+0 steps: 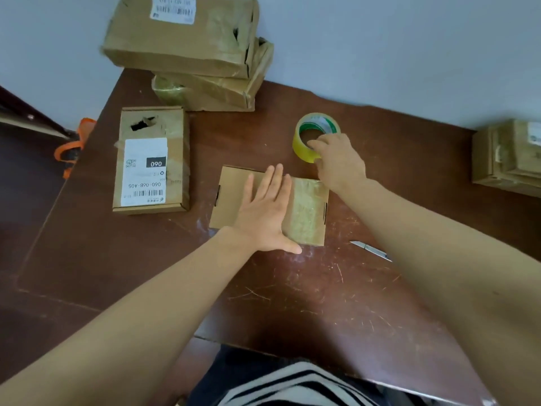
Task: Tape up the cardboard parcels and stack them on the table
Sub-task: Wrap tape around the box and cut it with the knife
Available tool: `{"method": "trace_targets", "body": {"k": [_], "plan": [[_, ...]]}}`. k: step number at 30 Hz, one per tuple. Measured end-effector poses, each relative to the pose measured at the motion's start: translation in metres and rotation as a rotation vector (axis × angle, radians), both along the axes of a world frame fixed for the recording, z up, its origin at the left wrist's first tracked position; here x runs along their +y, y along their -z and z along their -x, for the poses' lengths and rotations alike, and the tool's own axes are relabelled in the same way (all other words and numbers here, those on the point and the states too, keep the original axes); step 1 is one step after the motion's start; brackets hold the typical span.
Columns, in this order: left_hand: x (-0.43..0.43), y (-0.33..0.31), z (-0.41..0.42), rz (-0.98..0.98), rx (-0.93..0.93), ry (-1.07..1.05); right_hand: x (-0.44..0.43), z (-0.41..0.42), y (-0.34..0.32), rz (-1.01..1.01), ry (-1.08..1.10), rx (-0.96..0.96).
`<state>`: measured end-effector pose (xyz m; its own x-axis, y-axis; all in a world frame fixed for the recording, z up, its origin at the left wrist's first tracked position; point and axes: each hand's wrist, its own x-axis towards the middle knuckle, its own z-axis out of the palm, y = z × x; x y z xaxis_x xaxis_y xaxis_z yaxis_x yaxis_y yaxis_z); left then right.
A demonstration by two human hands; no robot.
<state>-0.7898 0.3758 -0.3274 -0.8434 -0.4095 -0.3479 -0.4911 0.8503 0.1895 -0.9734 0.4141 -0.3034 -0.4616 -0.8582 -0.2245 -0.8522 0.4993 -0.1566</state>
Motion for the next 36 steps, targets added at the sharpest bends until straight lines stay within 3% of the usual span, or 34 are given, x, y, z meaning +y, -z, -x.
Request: {"method": "trace_targets", "body": {"k": [3, 6, 9, 14, 17, 20, 22, 27, 30, 36], "plan": [[-0.005, 0.007, 0.001, 0.056, -0.045, 0.002, 0.023, -0.039, 0.002, 0.264, -0.049, -0.053], [-0.006, 0.011, 0.001, 0.060, -0.042, 0.004, 0.043, -0.079, 0.019, 0.114, -0.042, -0.123], [-0.005, 0.013, 0.003, 0.073, -0.040, 0.012, 0.050, -0.085, 0.036, -0.047, -0.055, 0.017], [-0.022, 0.004, -0.003, -0.117, -0.054, -0.010, 0.052, -0.079, 0.032, 0.086, -0.059, -0.119], [-0.034, -0.009, -0.011, -0.171, 0.008, -0.338, 0.058, -0.081, 0.023, 0.204, 0.215, -0.148], [-0.039, -0.018, -0.013, -0.490, 0.165, -0.904, 0.055, -0.089, 0.011, 0.242, 0.530, -0.291], [-0.041, -0.021, -0.011, -0.637, 0.284, -1.066, 0.049, -0.087, 0.003, 0.288, 0.691, -0.430], [-0.041, -0.036, 0.002, -0.580, 0.392, -1.181, 0.049, -0.070, -0.024, 0.576, 1.290, -0.944], [-0.037, -0.047, 0.008, -0.552, 0.490, -1.189, 0.063, -0.068, -0.039, 0.592, 1.425, -1.023], [-0.026, -0.078, 0.029, -0.652, 0.925, -1.176, 0.090, -0.052, -0.068, 0.806, 1.440, -1.011]]}}
